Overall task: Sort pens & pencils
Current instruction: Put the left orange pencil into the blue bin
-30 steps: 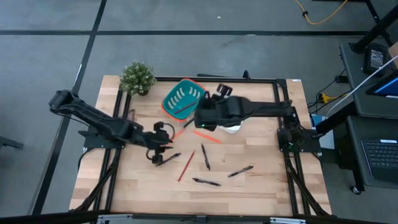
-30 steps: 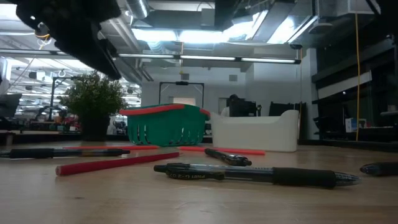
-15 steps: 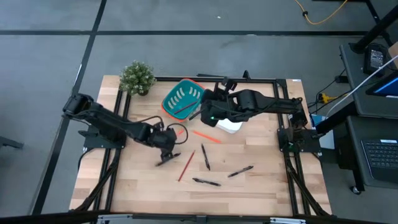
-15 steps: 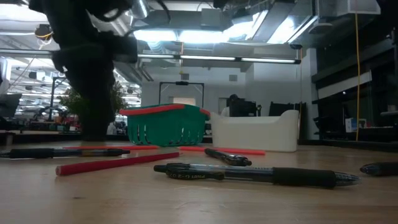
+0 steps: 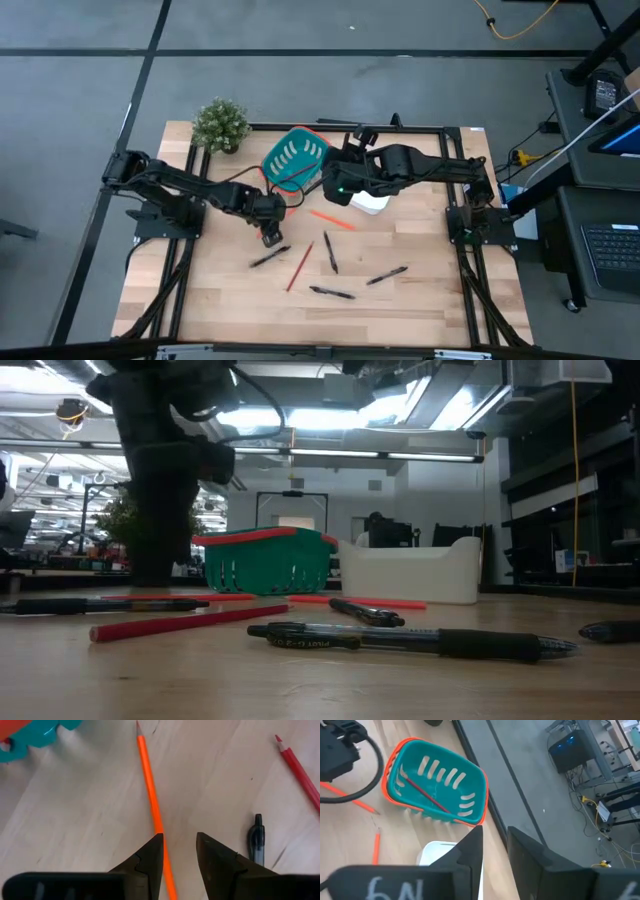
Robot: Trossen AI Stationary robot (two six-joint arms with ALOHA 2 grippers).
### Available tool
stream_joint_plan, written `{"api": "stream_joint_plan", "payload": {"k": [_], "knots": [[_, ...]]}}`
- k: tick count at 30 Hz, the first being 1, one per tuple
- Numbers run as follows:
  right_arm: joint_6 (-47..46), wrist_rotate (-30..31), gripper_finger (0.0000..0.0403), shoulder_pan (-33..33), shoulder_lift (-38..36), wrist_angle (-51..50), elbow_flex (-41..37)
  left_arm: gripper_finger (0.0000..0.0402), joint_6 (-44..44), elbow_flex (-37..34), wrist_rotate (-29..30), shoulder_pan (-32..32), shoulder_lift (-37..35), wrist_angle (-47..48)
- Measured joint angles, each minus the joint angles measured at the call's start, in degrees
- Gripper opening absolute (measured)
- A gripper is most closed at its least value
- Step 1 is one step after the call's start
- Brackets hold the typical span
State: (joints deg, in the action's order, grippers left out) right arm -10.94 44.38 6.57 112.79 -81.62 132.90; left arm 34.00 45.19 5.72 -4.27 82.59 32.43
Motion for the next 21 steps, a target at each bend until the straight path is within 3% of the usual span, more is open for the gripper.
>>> {"api": "stream_joint_plan", "payload": {"k": [13, 21], "knots": [[0.7, -1.1, 0.0091, 0.4, 0.0, 0.0, 0.0, 0.011, 0.7, -2.2, -2.6, 4.3, 0.0, -0.4], [0.8, -1.0, 0.009, 0.9, 0.0, 0.0, 0.0, 0.011, 0.4, -6.4, -4.3, 5.5, 0.0, -6.4]]}}
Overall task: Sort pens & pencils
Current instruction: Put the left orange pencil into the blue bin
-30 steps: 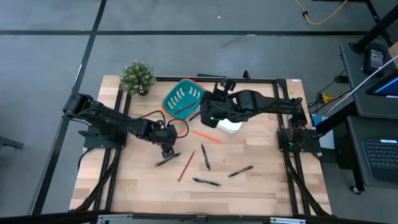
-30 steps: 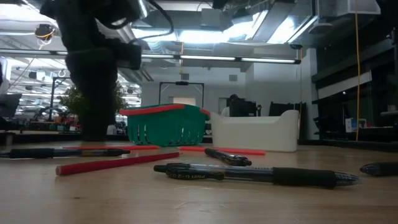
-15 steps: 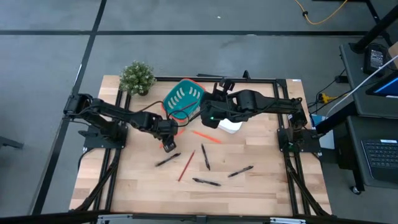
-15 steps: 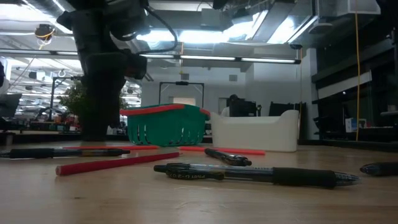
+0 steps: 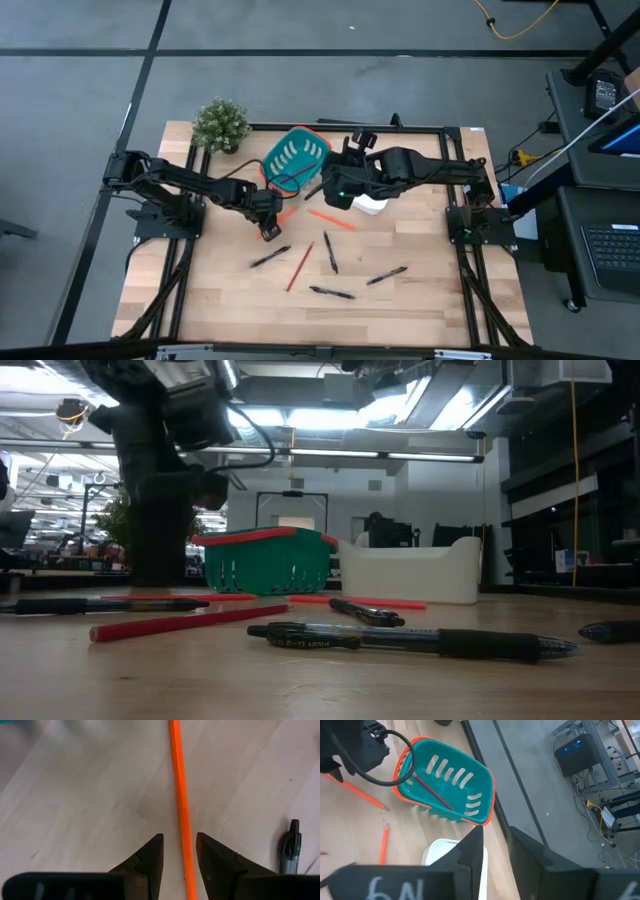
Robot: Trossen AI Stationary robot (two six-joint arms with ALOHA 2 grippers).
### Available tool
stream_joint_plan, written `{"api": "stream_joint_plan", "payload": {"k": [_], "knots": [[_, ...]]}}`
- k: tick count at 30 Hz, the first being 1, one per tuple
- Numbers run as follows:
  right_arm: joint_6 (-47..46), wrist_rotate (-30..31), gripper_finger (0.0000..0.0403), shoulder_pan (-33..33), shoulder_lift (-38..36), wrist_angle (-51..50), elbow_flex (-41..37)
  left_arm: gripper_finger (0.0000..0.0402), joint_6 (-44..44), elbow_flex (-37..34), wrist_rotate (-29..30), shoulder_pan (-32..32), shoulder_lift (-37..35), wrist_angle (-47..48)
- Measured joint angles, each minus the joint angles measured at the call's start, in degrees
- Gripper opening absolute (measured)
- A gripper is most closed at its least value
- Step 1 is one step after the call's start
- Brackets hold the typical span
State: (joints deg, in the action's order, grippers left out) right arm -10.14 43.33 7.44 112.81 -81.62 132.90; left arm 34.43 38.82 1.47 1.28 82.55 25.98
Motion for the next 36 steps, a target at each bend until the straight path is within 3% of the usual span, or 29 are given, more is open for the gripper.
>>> {"api": "stream_joint_plan", "payload": {"k": [11, 24, 36], "knots": [[1.6, 0.0, 0.009, 0.0, 0.0, 2.2, 0.0, 0.011, -0.6, 0.1, -2.5, -0.7, 5.0, -1.4], [1.9, 0.1, 0.009, 0.0, 0.0, 2.7, 0.0, 0.011, -0.2, 0.1, -4.0, -0.5, 5.3, -1.2], [1.9, 0.1, 0.009, 0.0, 0.0, 2.7, 0.0, 0.0076, 0.4, 0.0, -4.2, -1.4, 5.5, -1.2]]}}
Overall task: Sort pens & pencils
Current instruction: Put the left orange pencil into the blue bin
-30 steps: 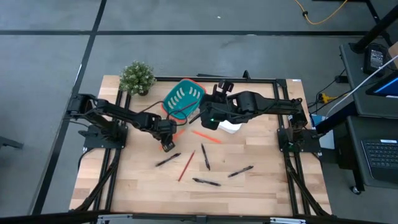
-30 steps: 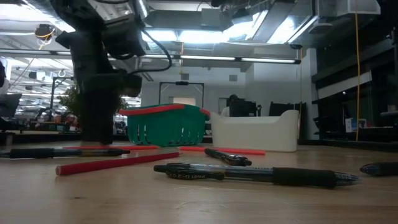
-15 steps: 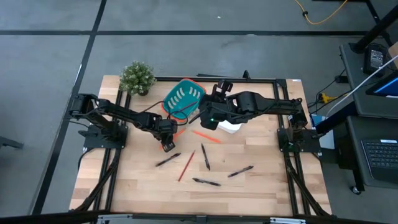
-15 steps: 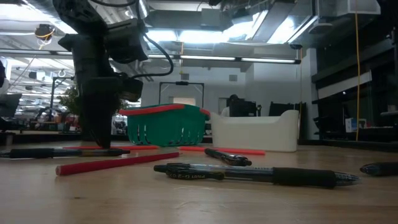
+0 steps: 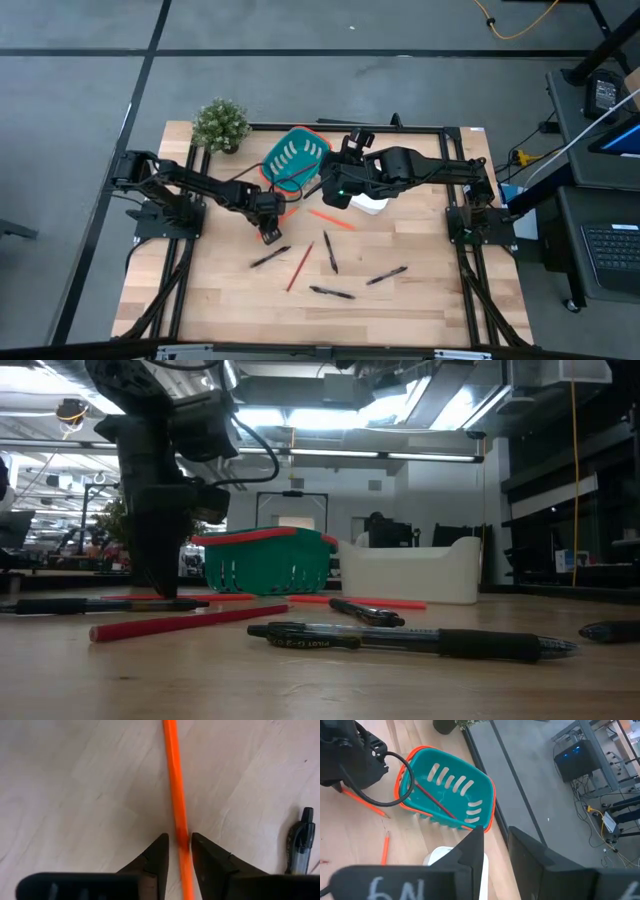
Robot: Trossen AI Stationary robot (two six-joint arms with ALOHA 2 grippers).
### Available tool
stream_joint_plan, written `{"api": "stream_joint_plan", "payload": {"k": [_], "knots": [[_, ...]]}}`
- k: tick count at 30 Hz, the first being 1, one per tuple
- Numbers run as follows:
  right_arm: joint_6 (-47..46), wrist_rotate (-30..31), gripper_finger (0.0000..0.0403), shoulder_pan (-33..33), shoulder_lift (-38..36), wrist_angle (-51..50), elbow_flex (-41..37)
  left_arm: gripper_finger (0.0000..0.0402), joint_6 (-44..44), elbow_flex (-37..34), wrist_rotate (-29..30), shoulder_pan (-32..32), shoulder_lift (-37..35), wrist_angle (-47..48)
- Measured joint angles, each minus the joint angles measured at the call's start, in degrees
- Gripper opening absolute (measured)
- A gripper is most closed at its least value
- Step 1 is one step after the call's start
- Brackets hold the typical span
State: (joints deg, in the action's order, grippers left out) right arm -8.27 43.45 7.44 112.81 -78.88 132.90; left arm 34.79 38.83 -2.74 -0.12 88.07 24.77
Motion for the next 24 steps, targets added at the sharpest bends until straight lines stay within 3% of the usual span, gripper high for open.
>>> {"api": "stream_joint_plan", "payload": {"k": [18, 24], "knots": [[0.0, 0.0, 0.009, 0.0, 0.0, 0.5, 0.0, 0.0017, 2.2, 0.0, -0.6, -3.6, 0.1, 1.4], [0.1, 0.0, 0.009, 0.0, 0.0, 1.0, 0.0, 0.0015, 2.3, 0.0, -0.8, -3.7, 0.1, 1.8]]}}
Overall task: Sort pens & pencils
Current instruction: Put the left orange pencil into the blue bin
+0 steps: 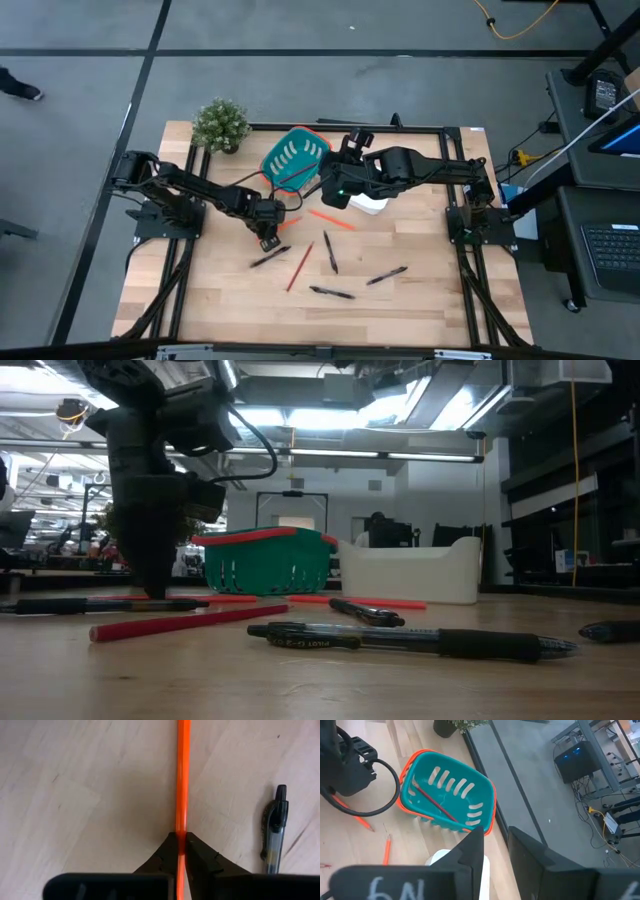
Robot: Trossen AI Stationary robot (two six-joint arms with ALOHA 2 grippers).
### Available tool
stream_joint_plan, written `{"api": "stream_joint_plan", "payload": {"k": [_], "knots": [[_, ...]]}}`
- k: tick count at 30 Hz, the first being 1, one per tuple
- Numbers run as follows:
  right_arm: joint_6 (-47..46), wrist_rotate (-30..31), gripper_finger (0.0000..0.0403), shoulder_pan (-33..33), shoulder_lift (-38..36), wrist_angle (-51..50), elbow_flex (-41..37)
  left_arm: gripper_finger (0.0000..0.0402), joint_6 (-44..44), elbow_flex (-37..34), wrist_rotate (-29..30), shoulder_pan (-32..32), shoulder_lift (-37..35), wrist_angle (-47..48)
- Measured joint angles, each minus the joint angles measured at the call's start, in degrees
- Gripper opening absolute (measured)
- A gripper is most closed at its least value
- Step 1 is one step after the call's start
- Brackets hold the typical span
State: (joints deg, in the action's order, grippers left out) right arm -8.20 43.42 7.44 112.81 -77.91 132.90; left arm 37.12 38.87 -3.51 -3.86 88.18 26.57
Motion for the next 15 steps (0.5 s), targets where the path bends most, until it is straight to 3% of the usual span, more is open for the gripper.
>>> {"api": "stream_joint_plan", "payload": {"k": [6, 15], "knots": [[1.0, 0.0, 0.009, 0.0, 0.0, 0.6, 0.0, 0.0012, -0.1, 0.5, 0.8, 0.0, 0.0, 1.0], [1.2, 0.0, 0.009, 0.0, 0.0, 0.6, 0.0, 0.001, -1.6, 5.8, 4.8, -0.6, 0.4, 10.9]]}}
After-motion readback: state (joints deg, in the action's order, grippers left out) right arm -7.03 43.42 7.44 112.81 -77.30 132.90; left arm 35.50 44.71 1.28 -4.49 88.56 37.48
